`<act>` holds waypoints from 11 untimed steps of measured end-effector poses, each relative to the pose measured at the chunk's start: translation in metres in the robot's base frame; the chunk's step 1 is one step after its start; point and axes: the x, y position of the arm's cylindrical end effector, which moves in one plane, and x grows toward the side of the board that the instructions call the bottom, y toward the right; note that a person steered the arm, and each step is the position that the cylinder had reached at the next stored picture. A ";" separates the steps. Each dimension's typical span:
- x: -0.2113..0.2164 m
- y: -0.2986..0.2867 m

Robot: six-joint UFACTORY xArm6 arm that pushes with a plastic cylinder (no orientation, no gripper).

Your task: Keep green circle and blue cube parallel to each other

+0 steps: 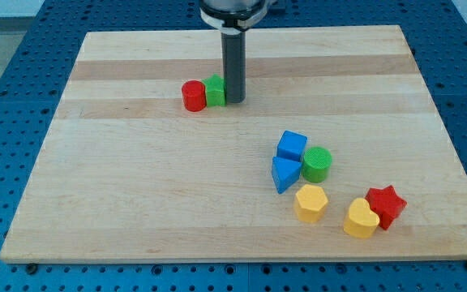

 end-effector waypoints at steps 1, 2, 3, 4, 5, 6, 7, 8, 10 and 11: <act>-0.002 0.049; 0.001 0.127; 0.039 0.188; 0.080 0.197; 0.109 0.197; 0.130 0.198; 0.138 0.198; 0.150 0.196; 0.144 0.104; 0.122 0.042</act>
